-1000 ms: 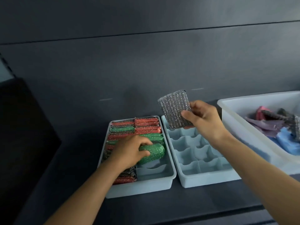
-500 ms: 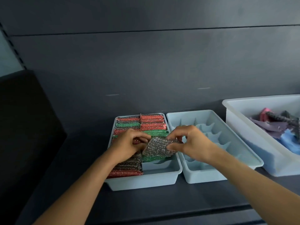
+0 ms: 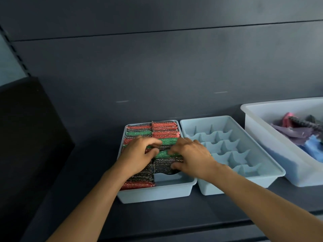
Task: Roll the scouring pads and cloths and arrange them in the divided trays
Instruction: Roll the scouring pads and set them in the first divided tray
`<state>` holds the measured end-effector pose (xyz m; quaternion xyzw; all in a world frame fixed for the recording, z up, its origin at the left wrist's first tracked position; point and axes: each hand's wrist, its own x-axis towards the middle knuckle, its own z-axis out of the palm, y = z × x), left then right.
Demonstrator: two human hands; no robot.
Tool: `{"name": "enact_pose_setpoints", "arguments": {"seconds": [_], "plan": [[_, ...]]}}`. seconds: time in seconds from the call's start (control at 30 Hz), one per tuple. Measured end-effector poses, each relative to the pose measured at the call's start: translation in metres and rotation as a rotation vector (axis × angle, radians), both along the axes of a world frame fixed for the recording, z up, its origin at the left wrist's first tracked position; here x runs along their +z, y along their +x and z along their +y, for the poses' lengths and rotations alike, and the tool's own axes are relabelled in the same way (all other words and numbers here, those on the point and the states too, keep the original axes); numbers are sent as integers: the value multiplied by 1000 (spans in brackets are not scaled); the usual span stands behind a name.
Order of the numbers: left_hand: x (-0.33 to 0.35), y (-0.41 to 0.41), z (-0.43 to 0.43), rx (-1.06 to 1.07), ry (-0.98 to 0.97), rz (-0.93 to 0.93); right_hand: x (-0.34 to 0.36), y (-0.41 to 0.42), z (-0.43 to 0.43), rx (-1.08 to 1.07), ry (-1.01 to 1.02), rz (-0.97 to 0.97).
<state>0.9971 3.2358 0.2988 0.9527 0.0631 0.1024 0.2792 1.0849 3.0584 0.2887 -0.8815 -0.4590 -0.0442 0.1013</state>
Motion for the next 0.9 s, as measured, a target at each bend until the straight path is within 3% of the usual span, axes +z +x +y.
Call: {"name": "enact_pose_setpoints", "arguments": {"seconds": [0.27,0.47,0.67,0.9], "plan": [[25,57,-99,-103,-150,-200,27,56,-104,-84,467,108],[36,135,-214,-259,-227,-223,38,125,-231,-307,531,109],[30,234,-326,-325,-325,-132,35,206,-352,-593,297,178],[-2,320,-397,-309,26,-44,22,251,-400,-457,-113,327]]}}
